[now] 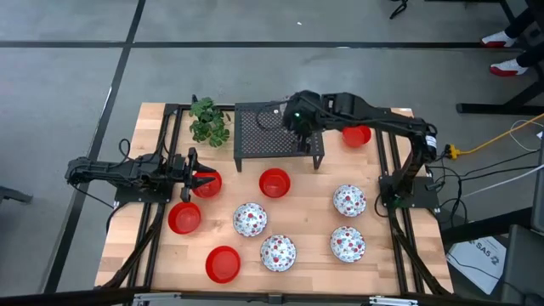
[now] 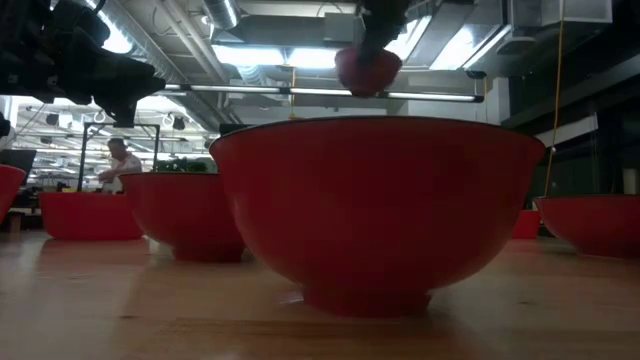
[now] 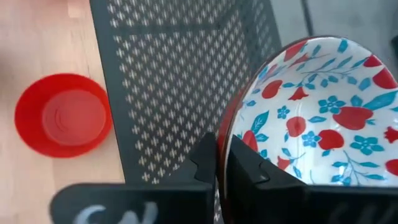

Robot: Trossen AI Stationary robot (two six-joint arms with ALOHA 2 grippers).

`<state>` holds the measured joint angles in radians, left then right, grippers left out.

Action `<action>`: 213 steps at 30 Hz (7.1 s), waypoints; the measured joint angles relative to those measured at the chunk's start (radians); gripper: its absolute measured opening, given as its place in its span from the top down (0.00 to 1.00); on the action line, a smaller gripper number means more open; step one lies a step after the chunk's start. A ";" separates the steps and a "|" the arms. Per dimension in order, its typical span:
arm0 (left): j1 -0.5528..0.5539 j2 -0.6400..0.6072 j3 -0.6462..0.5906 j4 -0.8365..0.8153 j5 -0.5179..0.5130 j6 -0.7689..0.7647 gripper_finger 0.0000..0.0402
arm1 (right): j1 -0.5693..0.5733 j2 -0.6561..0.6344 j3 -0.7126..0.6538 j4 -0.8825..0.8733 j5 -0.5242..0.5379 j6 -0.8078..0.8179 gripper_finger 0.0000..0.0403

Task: Pick & Place Mini bowls
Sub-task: Put the white bowl on the shelf, then put the red bowl on the shelf

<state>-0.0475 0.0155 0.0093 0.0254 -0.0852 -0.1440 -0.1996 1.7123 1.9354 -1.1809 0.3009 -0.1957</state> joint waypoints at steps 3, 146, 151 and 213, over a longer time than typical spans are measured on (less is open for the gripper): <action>0.000 0.000 0.000 0.000 0.000 0.000 0.69 | -0.018 0.000 -0.033 0.005 -0.014 0.022 0.96; 0.000 0.000 0.000 0.000 0.000 0.000 0.69 | 0.263 -0.113 -0.223 0.555 -0.687 -0.127 0.86; 0.000 0.000 0.000 0.000 0.000 0.000 0.69 | 0.258 -0.113 -0.223 0.555 -0.687 -0.073 0.86; 0.000 0.000 0.000 0.000 0.000 0.000 0.69 | 0.427 -0.111 -0.222 0.554 -0.566 -0.094 0.49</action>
<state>-0.0479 0.0154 0.0090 0.0254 -0.0853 -0.1440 0.2272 1.6016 1.7130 -0.6266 -0.2656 -0.2895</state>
